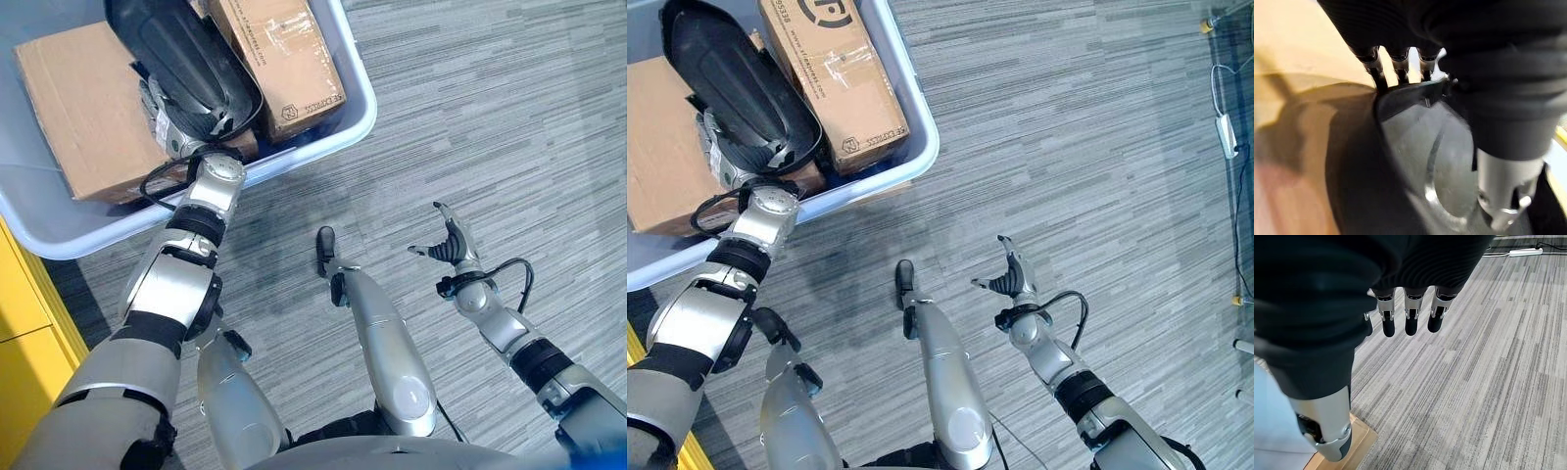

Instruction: Move parts from the plastic box to the shelf.

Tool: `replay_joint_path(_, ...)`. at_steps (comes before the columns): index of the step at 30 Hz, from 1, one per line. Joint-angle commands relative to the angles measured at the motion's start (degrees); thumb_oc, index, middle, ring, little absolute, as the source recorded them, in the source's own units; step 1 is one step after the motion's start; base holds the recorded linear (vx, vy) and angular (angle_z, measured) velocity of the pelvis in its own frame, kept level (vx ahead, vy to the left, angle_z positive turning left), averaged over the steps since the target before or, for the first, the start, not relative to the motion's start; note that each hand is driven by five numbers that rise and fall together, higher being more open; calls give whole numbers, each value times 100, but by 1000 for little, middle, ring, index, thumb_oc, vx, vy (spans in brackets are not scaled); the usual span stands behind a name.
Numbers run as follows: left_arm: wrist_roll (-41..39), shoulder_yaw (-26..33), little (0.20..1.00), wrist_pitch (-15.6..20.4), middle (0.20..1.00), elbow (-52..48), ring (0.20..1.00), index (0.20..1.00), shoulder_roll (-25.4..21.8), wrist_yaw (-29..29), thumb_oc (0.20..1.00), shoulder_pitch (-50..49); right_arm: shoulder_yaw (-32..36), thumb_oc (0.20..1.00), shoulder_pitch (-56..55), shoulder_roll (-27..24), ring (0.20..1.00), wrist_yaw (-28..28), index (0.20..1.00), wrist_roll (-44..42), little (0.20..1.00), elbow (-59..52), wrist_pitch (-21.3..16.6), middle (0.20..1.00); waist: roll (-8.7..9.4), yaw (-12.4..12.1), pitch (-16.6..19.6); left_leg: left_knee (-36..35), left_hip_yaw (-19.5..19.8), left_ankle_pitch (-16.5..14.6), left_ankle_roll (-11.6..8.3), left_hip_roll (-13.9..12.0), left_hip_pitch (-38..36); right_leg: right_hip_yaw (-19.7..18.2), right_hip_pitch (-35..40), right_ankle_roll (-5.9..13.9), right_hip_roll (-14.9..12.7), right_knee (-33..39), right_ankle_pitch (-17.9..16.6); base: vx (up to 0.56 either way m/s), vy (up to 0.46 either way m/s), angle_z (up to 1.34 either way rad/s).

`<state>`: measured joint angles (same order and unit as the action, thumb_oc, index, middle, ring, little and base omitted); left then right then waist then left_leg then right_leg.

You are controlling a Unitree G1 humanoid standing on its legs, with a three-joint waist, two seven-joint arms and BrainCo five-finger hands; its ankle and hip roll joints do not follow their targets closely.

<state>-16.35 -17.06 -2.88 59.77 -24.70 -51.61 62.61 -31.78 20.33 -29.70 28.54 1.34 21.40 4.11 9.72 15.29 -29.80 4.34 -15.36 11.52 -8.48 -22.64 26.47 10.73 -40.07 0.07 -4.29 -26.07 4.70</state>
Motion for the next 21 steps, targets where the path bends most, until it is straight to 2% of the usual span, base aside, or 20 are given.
replay_joint_path(1,-540,445,1000,104,1000,277,1000,1000,185,122,1000,-294,298,1000,49,145,1000,7,1000,100,1000,-138,63,1000,552,103,1,1190,286,-1121,-322,-321,190,-334,511,601,17,1238,-427,-4,-10,-5)
replay_joint_path(2,-748,457,1000,31,1000,274,1000,1000,203,64,1000,-283,315,1000,50,123,1000,-19,1000,90,1000,-165,74,1000,557,110,1,1175,275,-1103,-334,-325,198,-328,484,600,4,1234,-441,-2,-13,-7)
replay_joint_path(3,-1128,542,1000,134,1000,338,1000,1000,200,-96,1000,-292,312,1000,58,94,1000,-42,1000,91,1000,-193,105,1000,556,121,1,1178,263,-1094,-341,-325,209,-334,461,597,2,1223,-432,2,-14,-6)
replay_joint_path(4,-1063,640,1000,145,1000,392,1000,1000,184,-287,1000,-325,302,1000,50,71,1000,-54,1000,127,1000,-201,96,1000,546,124,1,1191,267,-1064,-361,-331,227,-337,435,591,1,1210,-428,3,-17,-8)
replay_joint_path(7,-1741,873,1000,346,1000,538,1000,1000,177,-564,1000,-368,202,1000,77,76,1000,-50,1000,221,1000,-175,87,1000,540,91,1,1191,286,-1035,-387,-331,275,-329,403,581,-3,1206,-414,1,-15,-6)
replay_joint_path(12,-2013,1038,1000,568,1000,703,1000,1000,140,-793,1000,-245,34,1000,195,116,1000,-14,1000,201,1000,-97,99,1000,598,62,1,1204,322,-1026,-408,-363,352,-280,361,578,-12,1167,-396,-2,-24,0)
replay_joint_path(16,-1676,1050,1000,663,1000,618,1000,1000,121,-1249,1000,-148,-26,1000,198,113,1000,-9,1000,140,1000,-114,91,1000,672,35,1,1192,353,-1052,-408,-383,384,-223,354,579,-5,1139,-394,7,-65,3)
replay_joint_path(18,-1271,1031,1000,926,1000,536,1000,1000,94,-1662,1000,-138,-77,1000,163,109,1000,33,1000,127,1000,-119,70,1000,715,17,1,1186,369,-1066,-408,-395,405,-190,351,585,0,1129,-394,7,-76,5)
replay_joint_path(21,-600,964,1000,1019,1000,371,1000,1000,45,-1957,1000,-129,-147,1000,87,114,1000,120,1000,79,1000,-93,36,1000,730,-16,1,1178,410,-1062,-405,-403,420,-168,364,584,18,1131,-390,6,-58,5)
